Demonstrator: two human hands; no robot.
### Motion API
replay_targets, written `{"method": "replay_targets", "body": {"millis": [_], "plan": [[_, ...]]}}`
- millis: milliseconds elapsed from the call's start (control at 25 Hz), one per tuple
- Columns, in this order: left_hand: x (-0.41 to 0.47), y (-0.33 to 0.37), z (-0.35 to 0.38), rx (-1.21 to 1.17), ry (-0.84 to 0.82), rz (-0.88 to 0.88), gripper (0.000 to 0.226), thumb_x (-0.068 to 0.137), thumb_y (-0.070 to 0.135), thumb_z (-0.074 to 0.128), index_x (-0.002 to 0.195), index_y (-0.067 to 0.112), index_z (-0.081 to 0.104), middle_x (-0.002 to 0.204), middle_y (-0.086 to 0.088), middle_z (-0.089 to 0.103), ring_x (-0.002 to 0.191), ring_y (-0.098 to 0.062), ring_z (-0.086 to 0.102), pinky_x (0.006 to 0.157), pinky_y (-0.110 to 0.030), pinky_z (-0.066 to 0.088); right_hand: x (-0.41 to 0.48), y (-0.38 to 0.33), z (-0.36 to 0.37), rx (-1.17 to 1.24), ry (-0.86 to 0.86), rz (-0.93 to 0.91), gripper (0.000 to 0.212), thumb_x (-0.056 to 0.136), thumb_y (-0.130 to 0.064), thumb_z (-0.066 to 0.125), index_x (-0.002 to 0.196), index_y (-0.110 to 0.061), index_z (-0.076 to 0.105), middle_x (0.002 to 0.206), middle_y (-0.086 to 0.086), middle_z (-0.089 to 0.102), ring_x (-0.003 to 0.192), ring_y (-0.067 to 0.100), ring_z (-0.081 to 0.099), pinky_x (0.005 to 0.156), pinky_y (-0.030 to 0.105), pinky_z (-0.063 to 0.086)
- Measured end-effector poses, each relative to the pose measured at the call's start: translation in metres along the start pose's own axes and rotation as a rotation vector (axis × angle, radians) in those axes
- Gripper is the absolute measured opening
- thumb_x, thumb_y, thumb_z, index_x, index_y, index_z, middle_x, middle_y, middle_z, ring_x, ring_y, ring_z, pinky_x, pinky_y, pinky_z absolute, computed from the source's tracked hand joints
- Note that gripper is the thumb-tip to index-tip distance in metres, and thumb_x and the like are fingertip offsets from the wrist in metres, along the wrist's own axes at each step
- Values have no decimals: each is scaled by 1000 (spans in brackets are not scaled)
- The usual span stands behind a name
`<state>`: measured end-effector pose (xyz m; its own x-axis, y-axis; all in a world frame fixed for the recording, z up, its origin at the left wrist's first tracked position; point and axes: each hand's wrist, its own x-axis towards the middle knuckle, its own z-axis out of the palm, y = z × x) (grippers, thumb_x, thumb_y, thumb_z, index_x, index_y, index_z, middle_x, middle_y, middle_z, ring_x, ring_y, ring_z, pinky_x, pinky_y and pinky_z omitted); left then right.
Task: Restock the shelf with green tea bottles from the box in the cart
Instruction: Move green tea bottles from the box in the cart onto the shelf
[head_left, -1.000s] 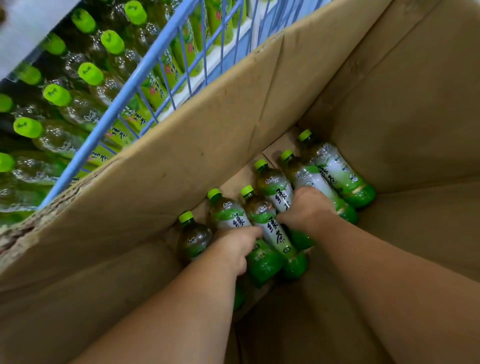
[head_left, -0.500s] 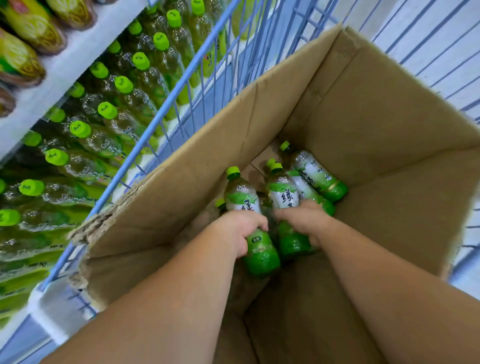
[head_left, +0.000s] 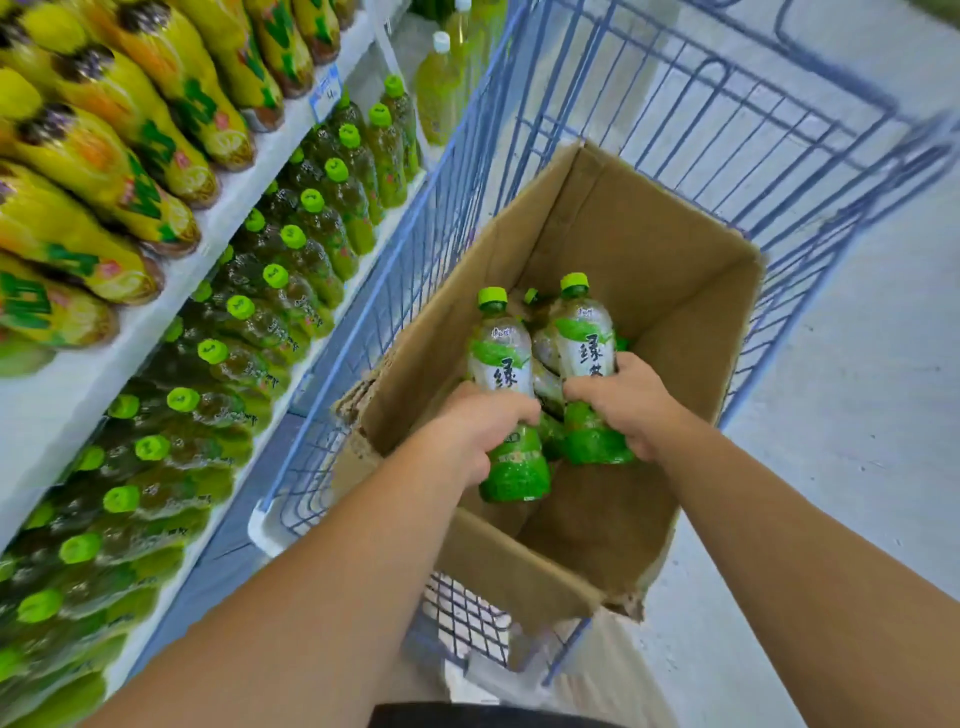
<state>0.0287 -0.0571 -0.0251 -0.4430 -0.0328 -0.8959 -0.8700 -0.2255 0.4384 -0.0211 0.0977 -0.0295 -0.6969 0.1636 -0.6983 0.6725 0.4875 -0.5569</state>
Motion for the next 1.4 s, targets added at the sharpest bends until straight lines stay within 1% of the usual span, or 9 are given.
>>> {"method": "replay_targets", "body": {"millis": [200,280,440,600,800,920,1000,1160,1400], "plan": [[-77,0,-23,-75,-116,113,35,75,6,79,108,15,70,96,-16,76,79,-31,76,69,-49,62,-80,-17,-11,40,60,-109,38,73,-19,84,104,-19,62,97,4,71,84,21,71,76,42,61],[-104,4,-31,-74,-108,182,33,77,7,79,108,15,70,91,-13,77,74,-28,75,64,-42,61,-106,-25,-14,50,66,-156,37,74,-21,82,104,-22,60,98,2,70,85,21,70,77,43,61],[-153,11,-49,-68,-50,306,30,79,7,79,103,20,67,89,-9,76,73,-26,75,62,-39,60,-143,-42,-18,11,30,-254,38,73,-26,82,102,-25,57,99,4,69,87,24,69,80,49,61],[-200,-11,-58,-121,101,420,34,79,7,79,107,20,66,91,-7,74,76,-25,72,63,-38,59,-175,-52,-27,-71,-59,-385,36,74,-27,82,99,-26,56,98,2,68,87,24,69,83,52,60],[-253,-66,-55,-213,295,479,40,77,12,82,111,25,65,95,-2,76,82,-22,74,76,-45,62,-212,-48,-31,-182,-224,-560,34,77,-26,80,101,-29,56,98,-1,66,89,21,66,81,48,58],[-283,-109,-53,-295,383,505,40,77,11,82,111,24,65,91,3,75,78,-15,73,68,-36,60,-236,-40,-20,-263,-321,-628,37,79,-25,79,108,-25,56,97,-3,65,86,18,65,73,39,56],[-301,-138,-57,-361,437,507,36,78,10,83,106,25,65,86,6,75,75,-13,72,63,-32,57,-253,-34,-6,-302,-377,-664,39,78,-24,79,110,-24,57,99,-2,67,87,20,66,74,39,56],[-334,-191,-85,-456,593,483,35,79,10,81,106,24,63,91,2,72,81,-17,70,65,-31,55,-292,-23,35,-400,-527,-730,37,81,-22,78,111,-23,57,97,-6,65,83,12,63,67,33,50],[-374,-265,-151,-528,770,463,34,79,6,80,102,22,61,94,-1,70,80,-16,66,61,-27,50,-353,-12,113,-500,-648,-793,40,80,-24,79,112,-25,56,98,-8,64,86,13,64,73,36,52]]}}
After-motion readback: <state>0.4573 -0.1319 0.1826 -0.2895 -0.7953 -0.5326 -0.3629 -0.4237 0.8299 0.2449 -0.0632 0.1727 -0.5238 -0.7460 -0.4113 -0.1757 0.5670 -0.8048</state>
